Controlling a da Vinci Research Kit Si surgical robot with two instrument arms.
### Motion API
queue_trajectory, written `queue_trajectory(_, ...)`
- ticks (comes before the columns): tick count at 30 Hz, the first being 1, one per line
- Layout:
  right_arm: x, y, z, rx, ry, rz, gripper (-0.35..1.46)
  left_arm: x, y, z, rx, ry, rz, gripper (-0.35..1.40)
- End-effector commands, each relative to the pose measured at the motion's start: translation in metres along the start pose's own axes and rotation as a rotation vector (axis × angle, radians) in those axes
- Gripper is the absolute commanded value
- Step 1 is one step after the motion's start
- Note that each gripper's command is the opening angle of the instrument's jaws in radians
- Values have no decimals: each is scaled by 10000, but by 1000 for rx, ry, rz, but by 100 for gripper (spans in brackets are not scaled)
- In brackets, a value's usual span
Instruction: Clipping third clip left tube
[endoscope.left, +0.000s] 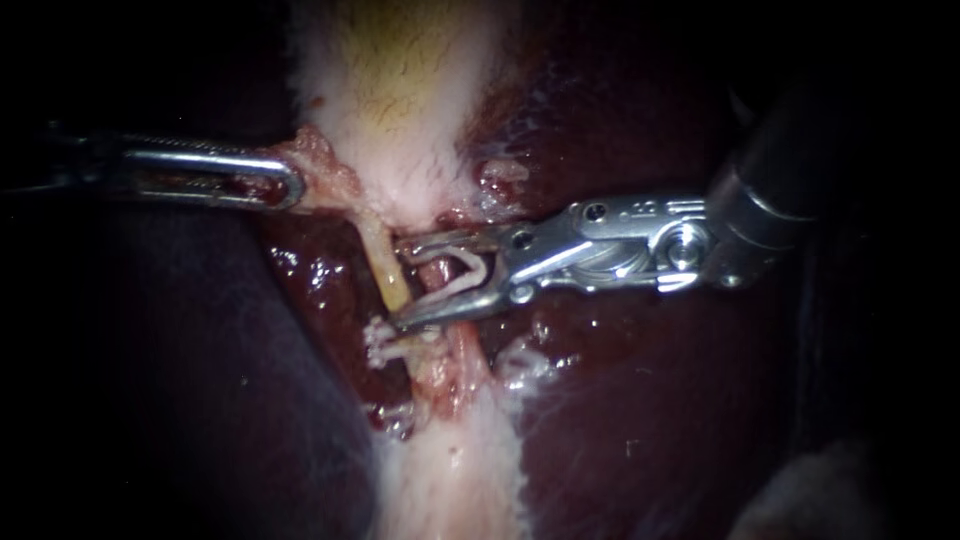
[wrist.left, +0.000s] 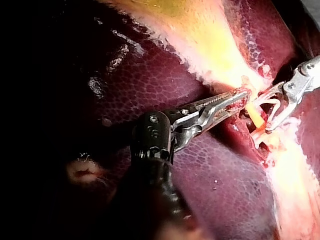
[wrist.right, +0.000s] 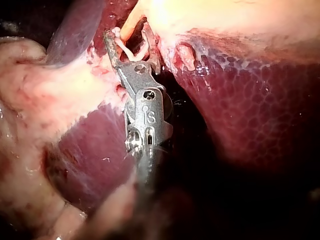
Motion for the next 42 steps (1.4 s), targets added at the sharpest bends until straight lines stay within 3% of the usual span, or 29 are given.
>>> queue_trajectory(1,-2,1,3,-2,-1,-2,49,0,0,0,1,0,0,-35)
queue_trajectory(6,2,5,8,-16,2,1,49,0,0,0,1,0,6,-35)
queue_trajectory(10,12,2,16,-11,50,6,49,0,0,1,1,0,6,-35)
queue_trajectory(13,22,-3,22,-6,89,9,49,0,0,1,1,0,6,-35)
queue_trajectory(22,46,-22,25,4,152,32,49,0,0,2,2,0,6,-35)
queue_trajectory(34,63,-43,15,87,160,55,48,0,-1,1,0,0,6,-35)
queue_trajectory(42,68,-48,14,94,160,56,46,0,-2,1,0,0,6,-35)
